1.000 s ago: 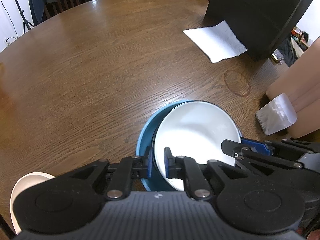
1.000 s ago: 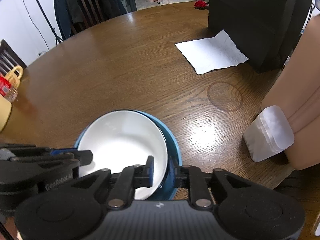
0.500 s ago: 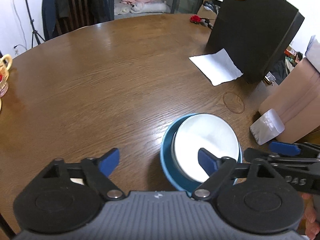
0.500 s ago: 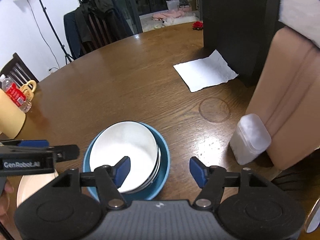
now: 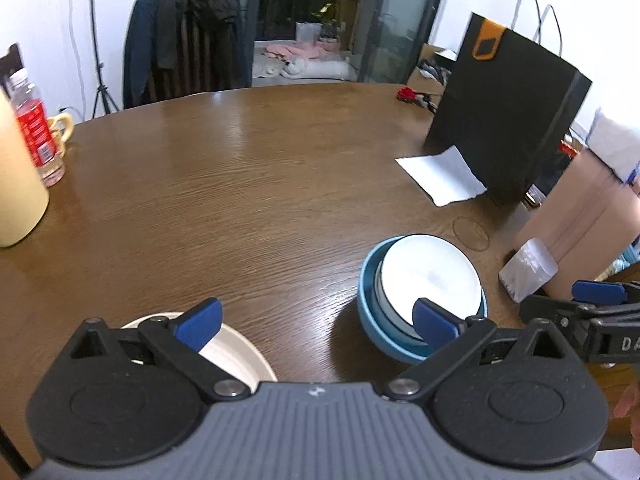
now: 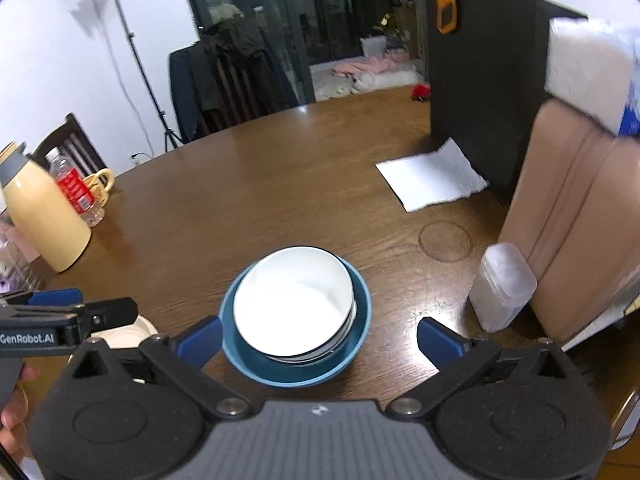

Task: Organize plates and bowls
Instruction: 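Raise both open tools and move them toward the blue bowl rim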

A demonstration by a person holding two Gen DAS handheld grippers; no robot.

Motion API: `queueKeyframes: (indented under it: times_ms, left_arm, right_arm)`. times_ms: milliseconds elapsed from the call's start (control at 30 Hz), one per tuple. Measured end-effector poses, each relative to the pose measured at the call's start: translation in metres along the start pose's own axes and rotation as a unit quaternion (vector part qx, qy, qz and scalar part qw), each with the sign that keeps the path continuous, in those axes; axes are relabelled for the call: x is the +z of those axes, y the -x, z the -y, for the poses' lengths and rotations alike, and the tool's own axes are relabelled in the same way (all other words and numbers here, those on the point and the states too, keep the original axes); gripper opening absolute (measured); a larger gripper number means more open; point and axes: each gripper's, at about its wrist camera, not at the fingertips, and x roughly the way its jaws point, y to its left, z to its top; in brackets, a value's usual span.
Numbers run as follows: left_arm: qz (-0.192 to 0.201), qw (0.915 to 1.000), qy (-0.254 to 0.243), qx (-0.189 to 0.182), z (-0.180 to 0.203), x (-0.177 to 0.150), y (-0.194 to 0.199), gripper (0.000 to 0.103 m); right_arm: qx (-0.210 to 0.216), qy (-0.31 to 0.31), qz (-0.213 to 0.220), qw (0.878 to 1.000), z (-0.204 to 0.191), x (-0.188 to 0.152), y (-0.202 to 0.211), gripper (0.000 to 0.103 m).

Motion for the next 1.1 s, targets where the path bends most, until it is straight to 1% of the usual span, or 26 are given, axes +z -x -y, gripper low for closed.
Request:
queueKeyframes:
  times_ms: [167, 267, 433, 600, 667, 733, 833, 900, 1033, 1100]
  left_arm:
    - [0.018, 0.9997, 0.014, -0.003, -0.013, -0.006, 0.014, 0.103]
    - [0.025, 0.9996, 0.012, -0.004, -0.016, -0.009, 0.018, 0.103]
    - [0.026, 0.9995, 0.013, -0.008, -0.028, -0.016, 0.022, 0.103]
    - [0.019, 0.9996, 0.017, -0.011, -0.036, -0.024, 0.023, 0.103]
    - [0.022, 0.9995, 0.021, -0.011, -0.038, -0.024, 0.024, 0.103]
    - [0.025, 0.9993, 0.026, -0.009, -0.036, -0.022, 0.024, 0.103]
    - [0.027, 0.9991, 0.030, -0.011, -0.030, -0.020, 0.023, 0.103]
    - [0.024, 0.9992, 0.031, -0.011, -0.025, -0.018, 0.019, 0.103]
    - [0.014, 0.9994, 0.032, -0.009, -0.014, -0.018, 0.012, 0.103]
    - [0.010, 0.9993, 0.034, -0.008, -0.010, -0.017, 0.008, 0.103]
  right_arm:
    - [-0.006, 0.047, 0.040, 0.998, -0.021, -0.005, 0.011, 0.103]
    - [-0.009, 0.050, 0.056, 0.997, -0.031, -0.005, 0.011, 0.103]
    - [-0.010, 0.046, 0.059, 0.997, -0.044, -0.010, 0.012, 0.103]
    - [-0.024, 0.047, 0.050, 0.997, -0.054, -0.019, 0.011, 0.103]
    - [-0.026, 0.053, 0.051, 0.997, -0.056, -0.019, 0.011, 0.103]
    - [-0.035, 0.062, 0.050, 0.996, -0.056, -0.018, 0.011, 0.103]
    - [-0.065, 0.080, 0.049, 0.993, -0.054, -0.014, 0.010, 0.103]
    - [-0.073, 0.085, 0.051, 0.992, -0.050, -0.012, 0.010, 0.103]
    - [-0.034, 0.065, 0.028, 0.997, -0.031, -0.007, 0.005, 0.103]
    - [-0.021, 0.055, 0.016, 0.998, -0.023, -0.006, 0.001, 0.103]
